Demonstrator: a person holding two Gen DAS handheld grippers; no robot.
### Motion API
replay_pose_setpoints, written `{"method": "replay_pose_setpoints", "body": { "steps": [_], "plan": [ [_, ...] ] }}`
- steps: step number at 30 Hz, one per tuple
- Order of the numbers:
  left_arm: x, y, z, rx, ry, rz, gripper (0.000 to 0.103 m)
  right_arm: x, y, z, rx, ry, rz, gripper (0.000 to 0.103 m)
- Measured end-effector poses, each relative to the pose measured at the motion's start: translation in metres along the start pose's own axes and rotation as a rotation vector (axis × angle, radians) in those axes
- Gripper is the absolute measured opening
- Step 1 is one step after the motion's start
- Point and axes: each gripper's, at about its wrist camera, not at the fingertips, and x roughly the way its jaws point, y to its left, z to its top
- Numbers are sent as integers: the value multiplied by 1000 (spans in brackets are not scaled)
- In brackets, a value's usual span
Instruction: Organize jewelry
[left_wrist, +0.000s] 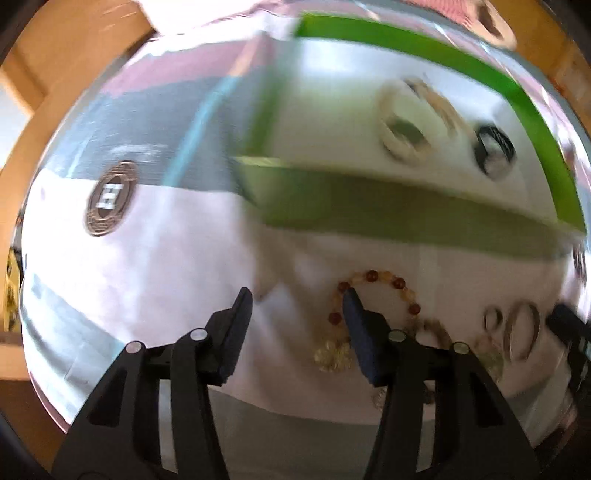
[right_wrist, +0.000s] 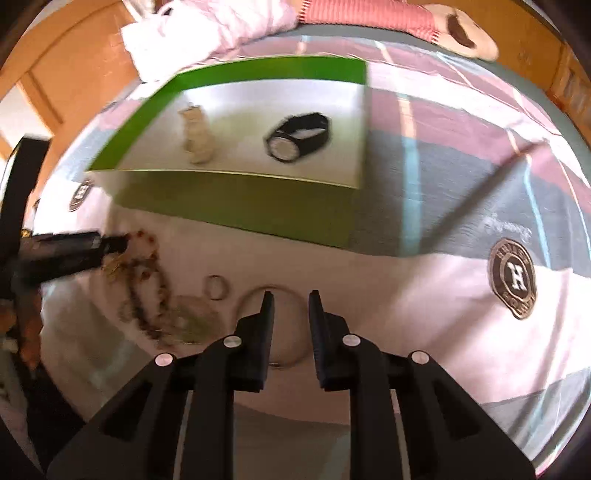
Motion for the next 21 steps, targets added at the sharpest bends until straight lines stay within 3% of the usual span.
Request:
{"method": "replay_pose_setpoints", "body": {
  "steps": [3, 7, 10, 14, 19, 21],
  "plan": [
    [-9, 13, 5, -63, -27, -24, 53, -2, 18, -1, -49, -17, 61, 20],
    [-11, 14, 5, -59, -27, -36, 55, 5, 40, 7, -96, -16, 118, 20],
    [-9, 10, 3, -49, -9, -50, 56, 18, 59, 11, -146, -5, 117, 20],
    [-8, 14, -4, -58, -4, -62, 64, 37, 77, 13, -161, 13, 125, 20],
    [-6, 21, -4, -65, 13, -63, 64, 61, 88, 9, -209, 18, 66, 20],
    [-5, 21, -3, -68, 20, -68, 65, 57, 89, 10, -221, 24, 44, 11]
  ]
}}
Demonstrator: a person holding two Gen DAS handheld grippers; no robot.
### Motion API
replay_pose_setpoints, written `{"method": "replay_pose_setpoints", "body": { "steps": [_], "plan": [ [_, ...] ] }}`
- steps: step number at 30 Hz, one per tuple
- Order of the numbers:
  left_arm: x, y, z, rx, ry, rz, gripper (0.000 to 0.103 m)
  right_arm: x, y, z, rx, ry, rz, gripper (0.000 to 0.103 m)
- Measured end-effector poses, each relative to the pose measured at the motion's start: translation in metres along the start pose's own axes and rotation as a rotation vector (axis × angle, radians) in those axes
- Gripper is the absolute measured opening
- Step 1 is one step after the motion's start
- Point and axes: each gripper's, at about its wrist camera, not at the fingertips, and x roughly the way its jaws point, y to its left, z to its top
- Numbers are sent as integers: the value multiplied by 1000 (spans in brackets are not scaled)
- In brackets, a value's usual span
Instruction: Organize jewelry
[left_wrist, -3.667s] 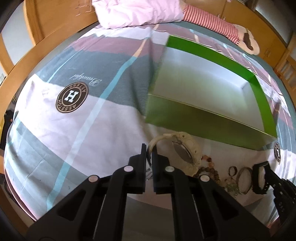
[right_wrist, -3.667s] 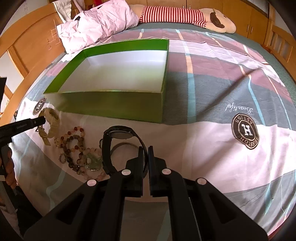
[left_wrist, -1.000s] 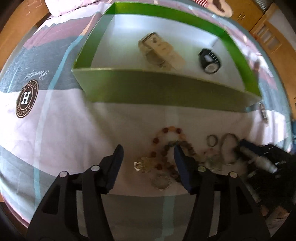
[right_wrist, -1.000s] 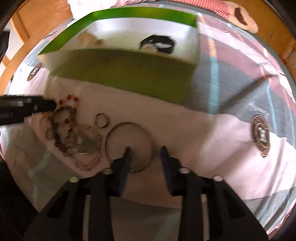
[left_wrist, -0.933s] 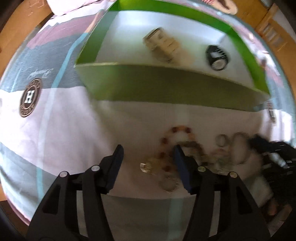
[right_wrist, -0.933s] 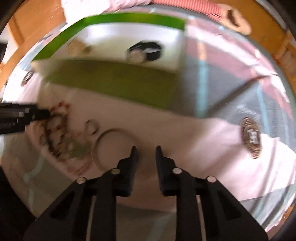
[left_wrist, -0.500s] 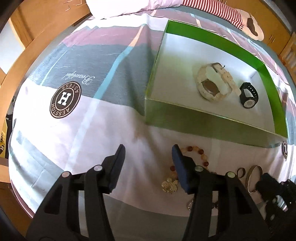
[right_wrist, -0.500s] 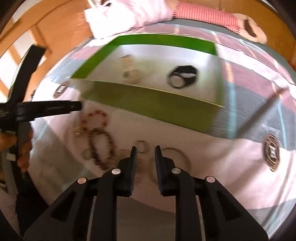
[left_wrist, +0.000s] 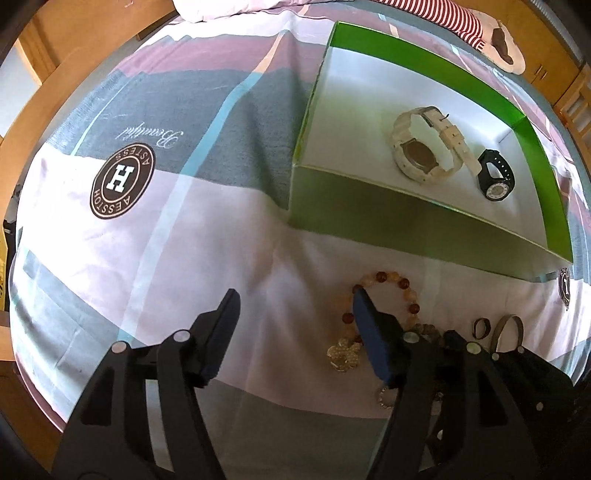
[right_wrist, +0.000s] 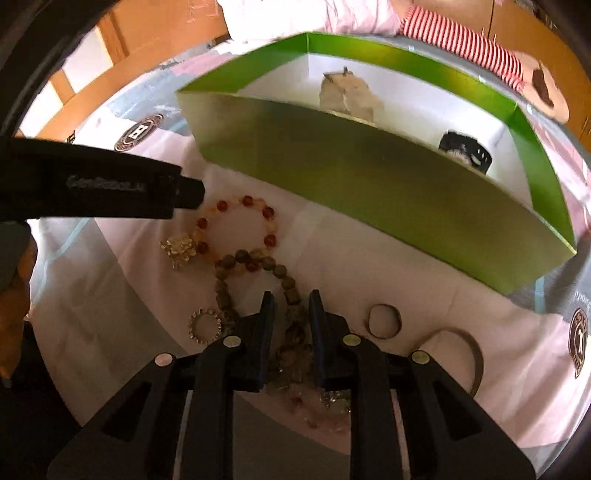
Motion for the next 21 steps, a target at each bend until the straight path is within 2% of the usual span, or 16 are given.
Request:
{"method": "replay_pose_setpoints", "body": {
  "steps": [4, 8, 12, 19, 20, 21],
  "plan": [
    [1, 0, 0, 5, 4, 0, 66, -21, -15, 2, 40, -19, -2, 11],
    [2, -2, 0, 8, 6, 3, 68, -61, -35, 8, 103, -102, 78, 11],
    [5, -6, 0, 15, 13, 5, 70, -91, -52, 12, 147, -166, 107, 11],
    [20, -21, -2, 56, 35, 23, 70, -86, -76, 16, 235, -128, 80, 11],
    [20, -24, -3, 66, 30, 35, 69, -86, -79, 14, 246, -120, 76, 11],
    [19, -26, -3, 77, 23, 40, 56, -84, -83, 13, 257, -111, 62, 11]
  ]
}}
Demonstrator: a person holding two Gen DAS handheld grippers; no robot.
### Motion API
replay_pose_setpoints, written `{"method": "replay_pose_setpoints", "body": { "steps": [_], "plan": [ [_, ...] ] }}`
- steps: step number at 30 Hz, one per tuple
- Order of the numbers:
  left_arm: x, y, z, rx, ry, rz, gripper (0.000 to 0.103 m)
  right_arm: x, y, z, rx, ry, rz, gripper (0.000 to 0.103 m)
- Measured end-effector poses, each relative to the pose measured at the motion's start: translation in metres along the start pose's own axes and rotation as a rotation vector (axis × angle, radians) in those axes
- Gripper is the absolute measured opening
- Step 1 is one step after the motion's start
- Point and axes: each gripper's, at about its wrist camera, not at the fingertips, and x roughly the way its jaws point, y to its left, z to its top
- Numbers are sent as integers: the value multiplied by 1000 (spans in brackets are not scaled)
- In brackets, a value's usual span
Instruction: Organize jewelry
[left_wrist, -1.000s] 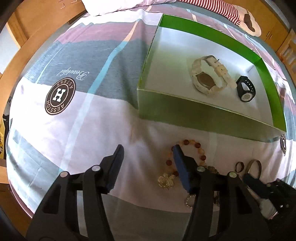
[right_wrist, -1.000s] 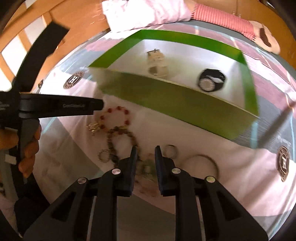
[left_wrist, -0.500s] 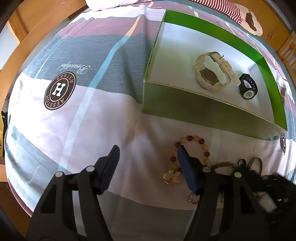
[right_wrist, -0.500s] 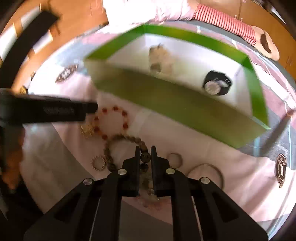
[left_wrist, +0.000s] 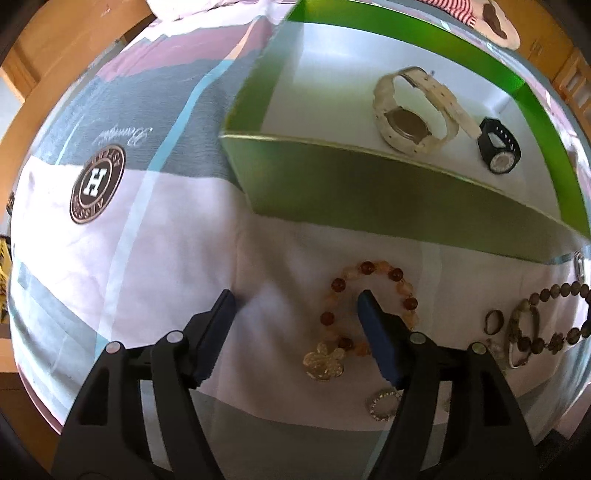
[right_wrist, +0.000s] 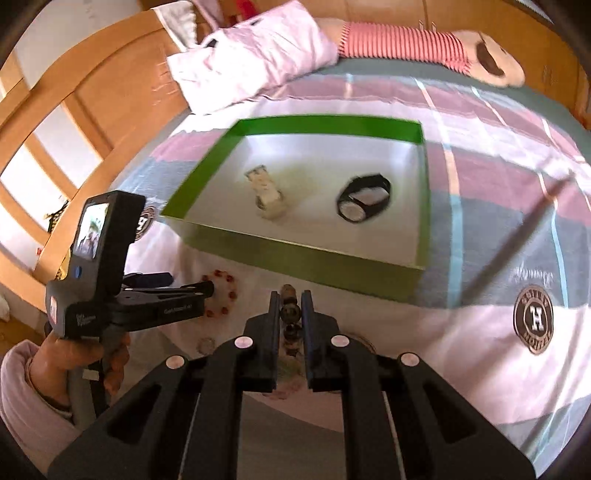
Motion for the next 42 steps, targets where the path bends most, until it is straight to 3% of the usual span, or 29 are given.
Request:
{"method": "replay_pose_setpoints", "body": {
  "steps": [1, 3, 5, 9, 10, 11, 12, 14, 19, 23, 28, 30, 35, 36, 37, 42],
  "plan": [
    [-2, -4, -1, 13, -12, -15, 50, -2, -4, -3, 5, 1, -10, 11],
    [-6, -11, -2, 45, -29, -40, 22, 0, -11, -5, 22, 3, -32, 11],
    [-10, -15, -3, 53, -42, -96, 8, 2, -21, -7, 49, -3, -64, 11],
    [-24, -9, 0, 15, -95, -170, 8, 3, -45, -11, 119, -2, -116, 12],
    [-27, -8, 0, 9, -103, -168, 9, 3, -52, -12, 142, 1, -130, 16],
    [-29, -5, 0, -2, -108, -167, 16, 3, -55, -12, 154, 6, -135, 19],
    [-30, -4, 0, -8, -106, -168, 30, 3, -58, -13, 163, 11, -135, 24],
    [-32, -4, -4, -19, -98, -182, 41, 2, -59, -15, 163, 21, -128, 31],
    [-40, -13, -6, 43, -88, -238, 41, 12, -43, -30, 69, 115, -128, 31],
    [-43, -44, -19, 163, -44, -313, 45, 17, -32, -40, 41, 128, -25, 31],
    [-39, -53, -21, 174, -45, -252, 52, 26, 8, -54, -130, 127, 52, 31],
    [-38, -47, -17, 149, -45, -243, 60, 30, 18, -56, -152, 127, 68, 31],
    [-33, -30, -12, 98, -36, -201, 66, 48, 31, -56, -179, 140, 40, 31],
    [-31, -26, -12, 85, -33, -193, 67, 52, 34, -56, -192, 146, 18, 24],
    [-31, -21, -11, 78, -33, -189, 67, 54, 35, -55, -195, 151, 4, 9],
    [-28, 1, -5, 8, -26, -165, 70, 43, 33, -49, -199, 120, 4, 5]
  ]
}}
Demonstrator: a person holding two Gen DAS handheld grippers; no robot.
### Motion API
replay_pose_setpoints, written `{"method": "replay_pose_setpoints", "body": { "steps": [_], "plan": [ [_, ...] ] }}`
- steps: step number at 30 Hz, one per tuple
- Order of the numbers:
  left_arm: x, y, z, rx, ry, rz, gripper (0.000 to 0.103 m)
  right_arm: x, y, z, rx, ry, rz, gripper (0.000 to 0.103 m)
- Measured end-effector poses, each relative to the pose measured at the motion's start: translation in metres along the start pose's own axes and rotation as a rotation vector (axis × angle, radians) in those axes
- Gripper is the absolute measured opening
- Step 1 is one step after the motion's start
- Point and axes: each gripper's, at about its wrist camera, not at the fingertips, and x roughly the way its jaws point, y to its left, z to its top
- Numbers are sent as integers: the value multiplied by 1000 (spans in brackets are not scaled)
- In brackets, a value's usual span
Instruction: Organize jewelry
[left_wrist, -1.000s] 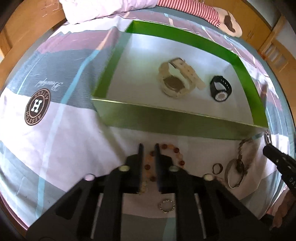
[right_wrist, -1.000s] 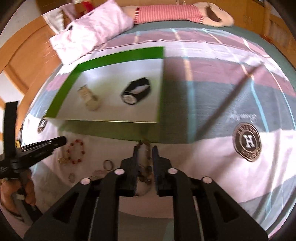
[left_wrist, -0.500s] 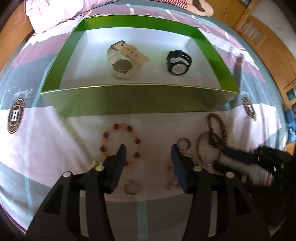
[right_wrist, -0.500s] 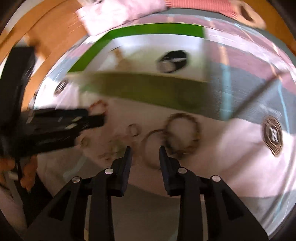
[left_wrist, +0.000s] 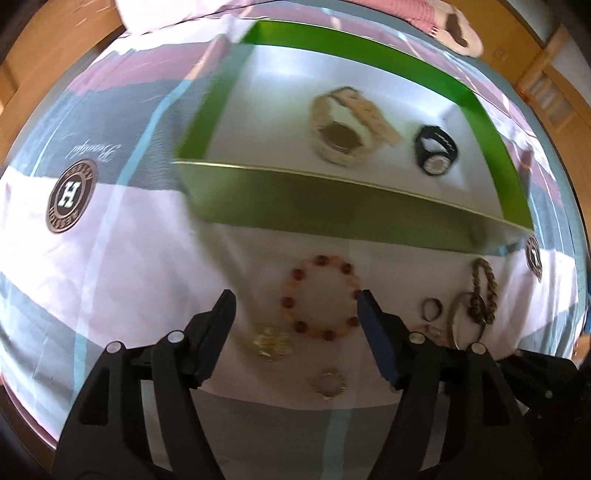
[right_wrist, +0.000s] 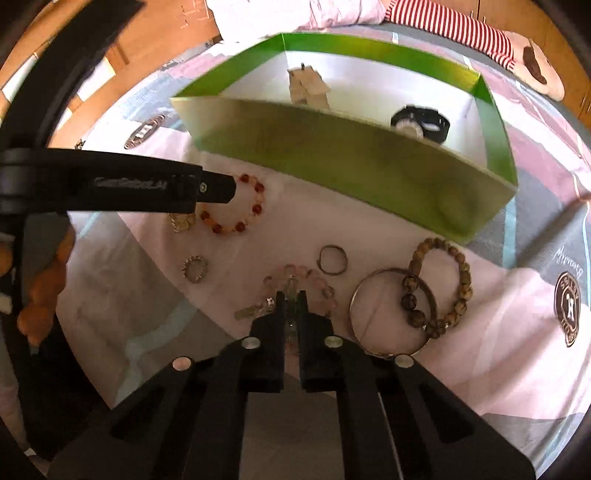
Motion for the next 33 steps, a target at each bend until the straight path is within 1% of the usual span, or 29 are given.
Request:
{"method": "replay_pose_setpoints", "body": {
  "steps": [6, 12, 18, 21, 26, 28, 29, 30, 31, 33],
  "plan": [
    [0, 16, 3, -47, 5, 36, 72, -32, -22, 9, 72, -103, 20, 5],
    [7, 18, 3, -50, 25, 62, 72, -48, -45, 13, 161, -153, 81, 5],
    [25, 13, 10, -58, 55, 86, 73, -47, -43, 15, 161, -147, 79, 5],
    [27, 10, 11, -49, 49, 90, 76, -49, -43, 10, 156, -144, 77, 5],
    [30, 1, 12, -23, 42, 91, 76, -41, -43, 8, 158, -117, 55, 5],
    [30, -5, 11, 2, 33, 87, 68, -39, -45, 8, 165, -111, 51, 5],
    [30, -9, 10, 17, 24, 90, 55, -39, -46, 8, 168, -111, 49, 5],
    [30, -12, 10, 35, 17, 97, 45, -39, -46, 8, 170, -110, 47, 5],
    [29, -16, 9, 56, 9, 108, 40, -38, -47, 8, 172, -108, 44, 5],
    [29, -24, 7, 74, 0, 100, 20, -37, -47, 9, 175, -106, 39, 5]
  ]
}}
